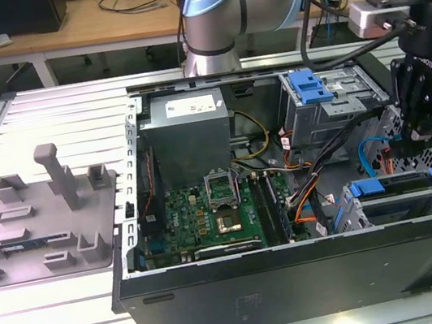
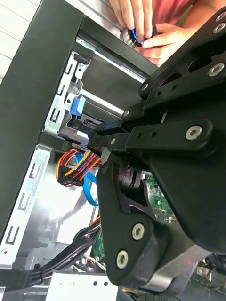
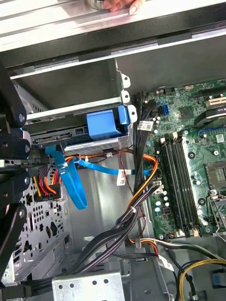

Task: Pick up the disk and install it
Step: 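Insert the first disk wire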

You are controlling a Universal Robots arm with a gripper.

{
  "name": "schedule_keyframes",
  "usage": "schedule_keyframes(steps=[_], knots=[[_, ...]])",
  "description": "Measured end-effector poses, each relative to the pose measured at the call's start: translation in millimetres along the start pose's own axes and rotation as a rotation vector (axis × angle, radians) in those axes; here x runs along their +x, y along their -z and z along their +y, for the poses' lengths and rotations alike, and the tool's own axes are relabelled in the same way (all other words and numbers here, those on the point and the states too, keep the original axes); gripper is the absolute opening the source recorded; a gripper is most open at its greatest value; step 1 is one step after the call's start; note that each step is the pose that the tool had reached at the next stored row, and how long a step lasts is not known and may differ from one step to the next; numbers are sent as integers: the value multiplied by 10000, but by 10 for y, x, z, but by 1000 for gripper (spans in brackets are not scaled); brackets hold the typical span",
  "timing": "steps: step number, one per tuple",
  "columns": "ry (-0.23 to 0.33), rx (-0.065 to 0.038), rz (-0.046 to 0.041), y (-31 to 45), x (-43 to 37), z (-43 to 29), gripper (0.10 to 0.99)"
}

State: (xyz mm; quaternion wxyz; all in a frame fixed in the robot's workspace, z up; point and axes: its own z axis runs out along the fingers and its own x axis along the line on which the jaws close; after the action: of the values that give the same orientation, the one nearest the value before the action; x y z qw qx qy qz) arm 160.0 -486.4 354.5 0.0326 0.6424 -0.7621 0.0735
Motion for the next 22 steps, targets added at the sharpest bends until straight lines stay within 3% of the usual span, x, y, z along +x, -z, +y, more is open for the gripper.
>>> schedule_keyframes(steps=[3, 7, 15, 22], knots=[[170, -70, 3, -1, 4, -6, 169], [352, -258, 25, -3, 13, -16, 169], [365, -319, 34, 19, 23, -42, 169], [371, -361, 41, 11, 184, -106, 169]])
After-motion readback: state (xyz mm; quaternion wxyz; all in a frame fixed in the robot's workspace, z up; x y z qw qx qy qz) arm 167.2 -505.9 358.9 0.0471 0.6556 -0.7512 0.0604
